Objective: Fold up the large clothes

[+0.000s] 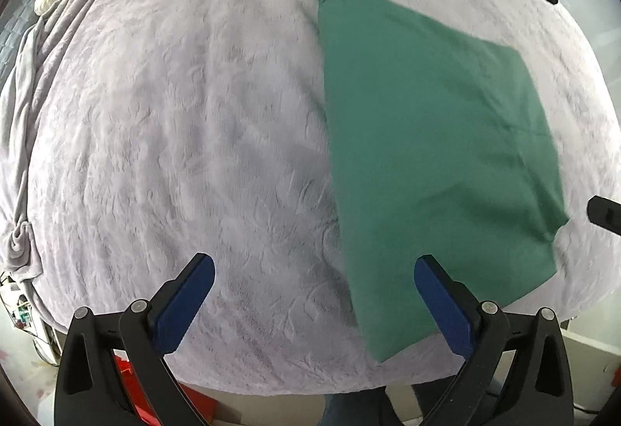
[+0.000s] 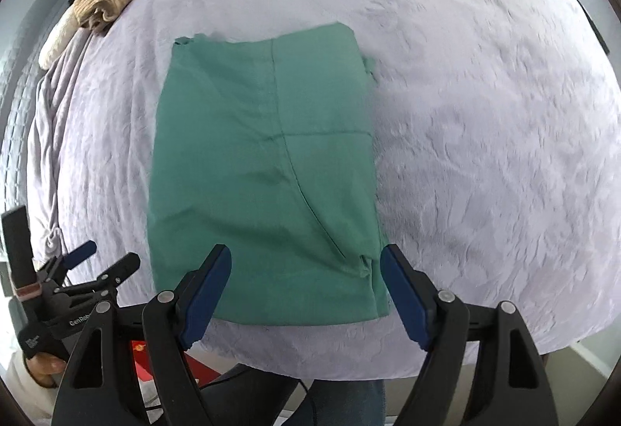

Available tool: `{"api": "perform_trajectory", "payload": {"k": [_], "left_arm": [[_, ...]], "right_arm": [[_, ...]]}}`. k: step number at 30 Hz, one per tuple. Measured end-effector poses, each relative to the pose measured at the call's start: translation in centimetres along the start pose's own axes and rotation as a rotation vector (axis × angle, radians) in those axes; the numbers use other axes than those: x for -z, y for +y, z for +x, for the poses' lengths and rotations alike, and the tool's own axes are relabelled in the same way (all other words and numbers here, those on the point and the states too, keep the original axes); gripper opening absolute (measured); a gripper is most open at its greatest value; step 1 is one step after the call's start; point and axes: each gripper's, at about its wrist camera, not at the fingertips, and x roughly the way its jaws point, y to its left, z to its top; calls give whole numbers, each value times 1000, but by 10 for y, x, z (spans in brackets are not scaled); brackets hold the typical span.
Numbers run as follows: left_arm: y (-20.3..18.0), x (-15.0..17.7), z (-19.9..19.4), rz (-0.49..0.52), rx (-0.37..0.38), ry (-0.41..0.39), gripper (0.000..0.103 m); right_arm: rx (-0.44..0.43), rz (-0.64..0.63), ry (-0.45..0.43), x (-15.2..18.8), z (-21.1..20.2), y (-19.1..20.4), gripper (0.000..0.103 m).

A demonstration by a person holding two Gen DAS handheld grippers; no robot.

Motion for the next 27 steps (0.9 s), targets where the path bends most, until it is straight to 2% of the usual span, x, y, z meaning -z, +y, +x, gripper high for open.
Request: {"api": "perform_trajectory", "payload": {"k": [5,8,11,13,22,27], "left_arm": [[-9,-11,-14,13,3,-33,103],[-14,-15,-21,12,12,-46,103],[-18,-20,-29,7,31,-63,103],[-20,-22,-34,4,37,-82,103],[-26,-27,-44,3,10,-132,103],[-31,-29,-49,16,-14,-152,103]], "right_arm": [[82,-50,-57,-7,-15,11,82],[88,-48,-95,-10,-26,11,86],[103,-41,-128,-13,-33,13,92],[105,-31,-157,-15,-39,12,103],[120,2,-136,-16,-39,7,103],[163,-30,-135,-18,-40,13,103]]}}
